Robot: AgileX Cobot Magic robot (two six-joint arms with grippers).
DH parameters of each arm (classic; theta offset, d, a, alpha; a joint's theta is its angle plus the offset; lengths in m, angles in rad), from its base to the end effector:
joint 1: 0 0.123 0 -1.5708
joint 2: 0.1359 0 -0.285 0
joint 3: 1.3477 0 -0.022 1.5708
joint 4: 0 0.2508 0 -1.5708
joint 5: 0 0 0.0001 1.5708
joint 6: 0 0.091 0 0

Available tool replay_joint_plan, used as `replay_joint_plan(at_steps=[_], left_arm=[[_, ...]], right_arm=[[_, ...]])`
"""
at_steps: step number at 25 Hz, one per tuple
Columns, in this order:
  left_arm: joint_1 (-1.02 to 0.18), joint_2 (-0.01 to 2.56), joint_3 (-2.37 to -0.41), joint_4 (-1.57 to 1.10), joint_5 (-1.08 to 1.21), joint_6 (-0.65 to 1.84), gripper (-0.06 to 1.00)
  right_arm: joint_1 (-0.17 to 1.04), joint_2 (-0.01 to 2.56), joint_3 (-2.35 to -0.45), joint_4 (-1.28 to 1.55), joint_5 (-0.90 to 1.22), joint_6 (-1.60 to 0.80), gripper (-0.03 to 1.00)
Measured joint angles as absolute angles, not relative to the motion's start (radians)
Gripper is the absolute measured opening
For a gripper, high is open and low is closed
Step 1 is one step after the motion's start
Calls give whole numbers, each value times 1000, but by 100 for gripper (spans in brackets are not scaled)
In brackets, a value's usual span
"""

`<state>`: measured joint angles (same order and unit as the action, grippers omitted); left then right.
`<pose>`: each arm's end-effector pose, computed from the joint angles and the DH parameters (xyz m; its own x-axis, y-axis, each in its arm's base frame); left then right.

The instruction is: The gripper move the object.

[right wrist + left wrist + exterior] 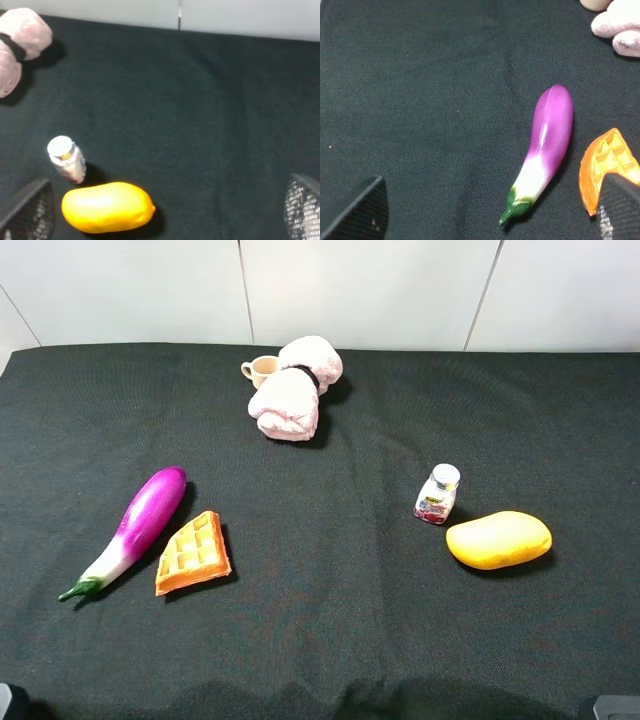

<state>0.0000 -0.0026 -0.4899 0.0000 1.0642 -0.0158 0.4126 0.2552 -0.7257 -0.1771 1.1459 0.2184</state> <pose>-0.0042 0.0000 0.2742 -0.4657 -0.0158 -0.8848 -0.0074 0.9999 -0.0140 0.0174 -0.0083 0.3336 -0.5379 -0.0800 -0.8392 -0.1975 0.9798 0.0331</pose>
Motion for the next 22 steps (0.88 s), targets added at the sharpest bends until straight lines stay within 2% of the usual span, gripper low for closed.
replay_joint_plan(at_steps=[22], left_arm=[[0, -3, -490, 0, 1064, -16, 87]], right_arm=[[413, 32, -509, 60, 1014, 0, 69]])
